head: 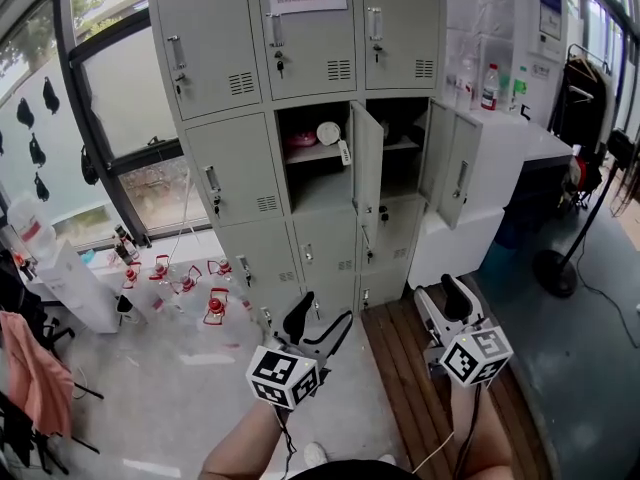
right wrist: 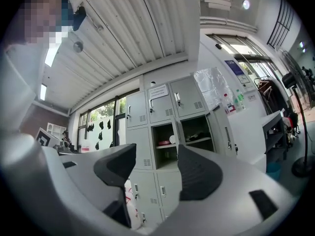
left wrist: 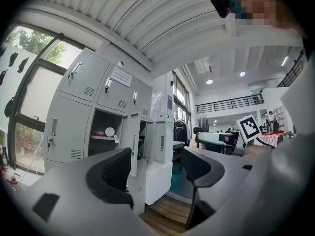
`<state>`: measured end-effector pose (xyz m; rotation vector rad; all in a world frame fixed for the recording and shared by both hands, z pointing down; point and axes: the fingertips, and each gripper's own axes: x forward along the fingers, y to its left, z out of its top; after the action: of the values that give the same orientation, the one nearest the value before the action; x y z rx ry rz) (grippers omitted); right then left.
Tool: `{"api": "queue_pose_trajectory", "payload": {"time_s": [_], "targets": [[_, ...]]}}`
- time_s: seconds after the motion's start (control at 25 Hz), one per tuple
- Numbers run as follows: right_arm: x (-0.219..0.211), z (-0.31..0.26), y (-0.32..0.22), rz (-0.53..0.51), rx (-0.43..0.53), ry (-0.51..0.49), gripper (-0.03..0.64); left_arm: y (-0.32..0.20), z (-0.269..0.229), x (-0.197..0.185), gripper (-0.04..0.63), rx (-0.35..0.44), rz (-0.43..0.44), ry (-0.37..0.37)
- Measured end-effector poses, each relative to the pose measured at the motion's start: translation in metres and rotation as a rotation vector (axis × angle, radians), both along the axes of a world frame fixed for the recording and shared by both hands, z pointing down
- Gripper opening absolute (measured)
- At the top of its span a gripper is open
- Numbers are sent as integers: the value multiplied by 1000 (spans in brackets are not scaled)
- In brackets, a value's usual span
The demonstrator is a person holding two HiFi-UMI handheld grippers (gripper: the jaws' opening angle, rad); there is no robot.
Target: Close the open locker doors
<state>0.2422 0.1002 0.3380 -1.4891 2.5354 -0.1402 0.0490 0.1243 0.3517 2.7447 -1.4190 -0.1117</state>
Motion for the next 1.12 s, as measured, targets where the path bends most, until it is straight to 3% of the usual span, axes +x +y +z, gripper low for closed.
{"api": "queue_pose_trajectory", "payload": {"time_s": [0.52, 1.12], "targets": [[-82, 7, -21, 83, -10, 28, 264, -33, 14, -87, 336, -12, 81, 4], [-123, 8, -46, 90, -15, 38, 264, -54, 21, -117, 336, -24, 120, 10]]}}
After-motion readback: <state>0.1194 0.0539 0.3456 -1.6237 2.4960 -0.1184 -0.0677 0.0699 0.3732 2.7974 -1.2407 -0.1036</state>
